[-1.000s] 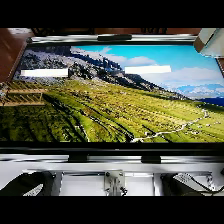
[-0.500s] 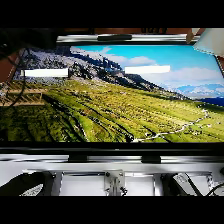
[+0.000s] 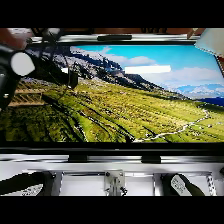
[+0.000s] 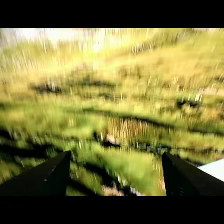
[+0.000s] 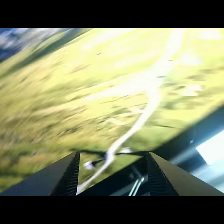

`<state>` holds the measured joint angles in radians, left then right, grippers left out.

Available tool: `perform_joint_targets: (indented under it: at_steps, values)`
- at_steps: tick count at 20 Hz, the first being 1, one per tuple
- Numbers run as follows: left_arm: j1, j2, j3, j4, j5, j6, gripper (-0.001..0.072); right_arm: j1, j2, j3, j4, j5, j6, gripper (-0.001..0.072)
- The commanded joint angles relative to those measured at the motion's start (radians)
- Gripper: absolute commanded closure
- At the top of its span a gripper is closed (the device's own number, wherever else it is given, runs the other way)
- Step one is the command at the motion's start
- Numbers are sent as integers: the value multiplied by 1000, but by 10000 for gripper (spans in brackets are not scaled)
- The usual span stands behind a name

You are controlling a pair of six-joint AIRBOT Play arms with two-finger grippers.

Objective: Fold the shirts.

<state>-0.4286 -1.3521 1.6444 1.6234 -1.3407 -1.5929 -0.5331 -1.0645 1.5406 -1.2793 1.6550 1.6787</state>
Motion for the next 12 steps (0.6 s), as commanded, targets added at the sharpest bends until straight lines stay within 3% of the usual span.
perform_joint_targets:
  at_steps: [1,3,6,12]
  values:
    - [-2,-74,-68,-1,-150,-154,33,535,-106,-75,-193,-161,118,167]
    - [2,-72,-135,1,-150,-210,33,695,-249,-46,-259,-54,105,166]
    - [11,-73,-172,27,-138,-327,33,729,-392,-44,-21,-58,64,166]
    - [10,-73,-173,64,-126,-301,34,728,-389,-44,-34,-172,82,167]
